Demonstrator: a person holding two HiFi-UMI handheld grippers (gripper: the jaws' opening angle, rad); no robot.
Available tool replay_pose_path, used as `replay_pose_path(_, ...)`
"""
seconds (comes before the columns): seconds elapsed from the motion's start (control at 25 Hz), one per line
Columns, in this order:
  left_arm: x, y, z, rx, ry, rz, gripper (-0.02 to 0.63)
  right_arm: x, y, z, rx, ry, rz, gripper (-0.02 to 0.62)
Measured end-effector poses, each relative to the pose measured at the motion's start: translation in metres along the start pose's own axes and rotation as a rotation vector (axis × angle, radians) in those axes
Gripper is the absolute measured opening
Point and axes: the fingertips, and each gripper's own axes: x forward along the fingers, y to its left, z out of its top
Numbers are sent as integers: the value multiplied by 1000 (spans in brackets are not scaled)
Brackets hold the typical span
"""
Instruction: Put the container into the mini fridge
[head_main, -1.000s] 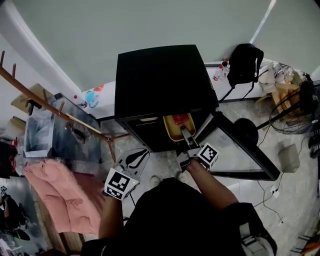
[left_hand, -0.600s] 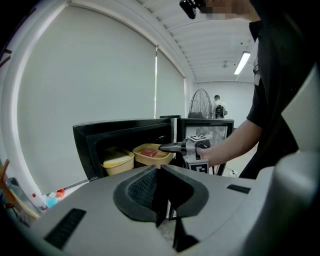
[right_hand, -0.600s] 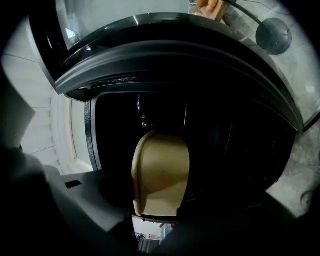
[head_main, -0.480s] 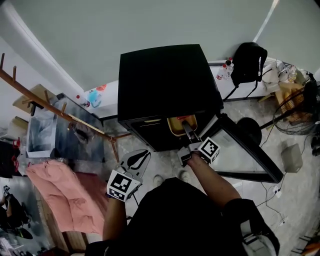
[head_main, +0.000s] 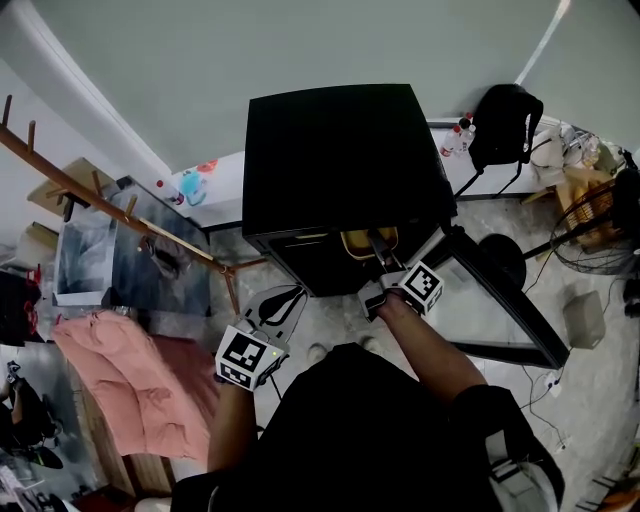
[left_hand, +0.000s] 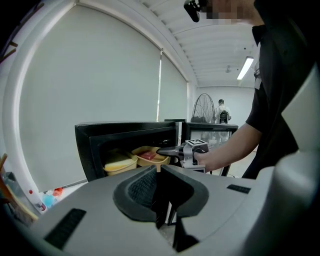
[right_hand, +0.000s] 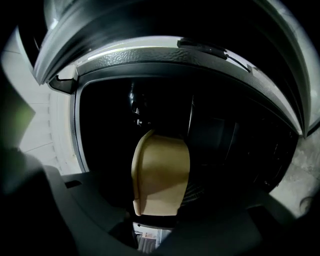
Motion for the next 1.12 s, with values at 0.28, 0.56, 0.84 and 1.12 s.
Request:
replay_pose_path(0.28, 0, 2, -6, 28, 17, 21, 40, 1, 3, 2, -3, 15, 30, 236)
replay_pose_path(0.56, 4, -5, -9, 16, 13, -8, 40, -15, 5, -5, -38, 59, 53, 308)
replay_pose_path(0.84, 8, -9, -10, 2, 14, -37, 40, -13, 3, -9, -78, 76, 19, 308)
replay_pose_path(1.12, 1, -2, -10, -7, 16, -17, 40, 4, 5, -13, -86, 121, 5, 316)
